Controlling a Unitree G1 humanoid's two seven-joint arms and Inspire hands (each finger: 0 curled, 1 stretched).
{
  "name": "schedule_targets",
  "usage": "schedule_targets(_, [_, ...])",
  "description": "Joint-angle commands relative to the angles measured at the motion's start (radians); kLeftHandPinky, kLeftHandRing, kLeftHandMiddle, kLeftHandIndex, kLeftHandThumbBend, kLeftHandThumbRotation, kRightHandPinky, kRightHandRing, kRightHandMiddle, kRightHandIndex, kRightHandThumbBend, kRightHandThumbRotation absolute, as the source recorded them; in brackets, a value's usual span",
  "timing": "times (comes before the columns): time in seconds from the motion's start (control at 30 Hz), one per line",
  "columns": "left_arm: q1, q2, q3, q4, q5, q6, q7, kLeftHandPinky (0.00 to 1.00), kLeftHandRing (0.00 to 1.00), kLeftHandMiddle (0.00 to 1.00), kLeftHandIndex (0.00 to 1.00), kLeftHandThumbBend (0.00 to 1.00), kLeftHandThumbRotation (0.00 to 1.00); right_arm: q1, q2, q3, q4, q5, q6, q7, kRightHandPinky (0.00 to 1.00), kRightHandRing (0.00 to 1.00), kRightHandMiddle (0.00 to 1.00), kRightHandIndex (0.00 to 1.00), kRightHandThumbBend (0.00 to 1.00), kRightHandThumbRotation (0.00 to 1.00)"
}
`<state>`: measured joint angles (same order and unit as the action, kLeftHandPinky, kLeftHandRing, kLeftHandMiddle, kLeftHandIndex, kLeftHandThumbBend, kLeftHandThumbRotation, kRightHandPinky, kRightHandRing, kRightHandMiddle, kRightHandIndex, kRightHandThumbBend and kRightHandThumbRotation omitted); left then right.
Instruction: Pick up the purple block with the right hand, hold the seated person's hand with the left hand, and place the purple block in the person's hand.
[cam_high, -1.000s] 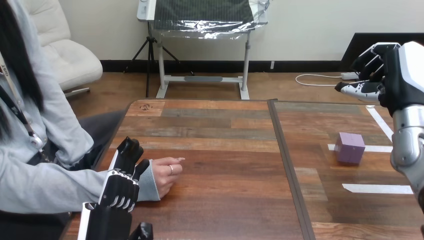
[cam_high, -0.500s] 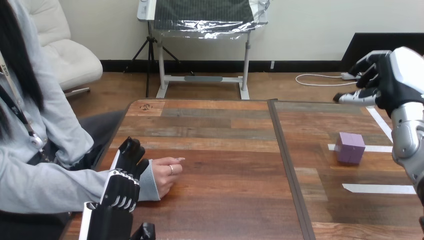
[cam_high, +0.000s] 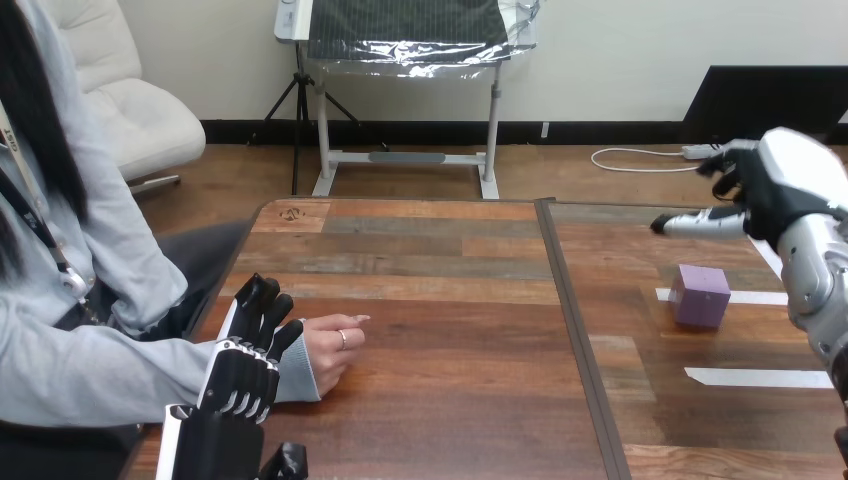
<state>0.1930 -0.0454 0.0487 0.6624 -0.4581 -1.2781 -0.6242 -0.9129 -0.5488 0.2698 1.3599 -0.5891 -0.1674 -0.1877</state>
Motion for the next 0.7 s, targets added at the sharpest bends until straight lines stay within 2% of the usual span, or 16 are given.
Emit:
schedule_targets(0.0, [-0.038, -0.006, -0.015, -0.015, 0.006, -0.018, 0.0, 0.89, 0.94, 0.95, 0.94, 1.0, 0.69, -0.085, -0.002, 0.021, 0.008, -0.015, 0.027, 0.048, 0.72, 0.83, 0.87, 0.86, 0.85, 0.7])
schedule_targets(0.23, [-0.033, -0.007, -0.015, -0.015, 0.009, -0.026, 0.002, 0.9, 0.95, 0.96, 0.94, 1.0, 0.69, -0.073, 0.0, 0.062, 0.014, -0.054, 0.049, 0.093, 0.79, 0.9, 0.91, 0.9, 0.85, 0.82])
schedule_targets(0.67, [-0.014, -0.008, -0.022, -0.028, 0.008, -0.038, 0.008, 0.89, 0.94, 0.95, 0.94, 1.0, 0.69, -0.036, 0.013, 0.103, 0.023, -0.086, 0.067, 0.153, 0.84, 0.95, 0.93, 0.93, 0.87, 0.94])
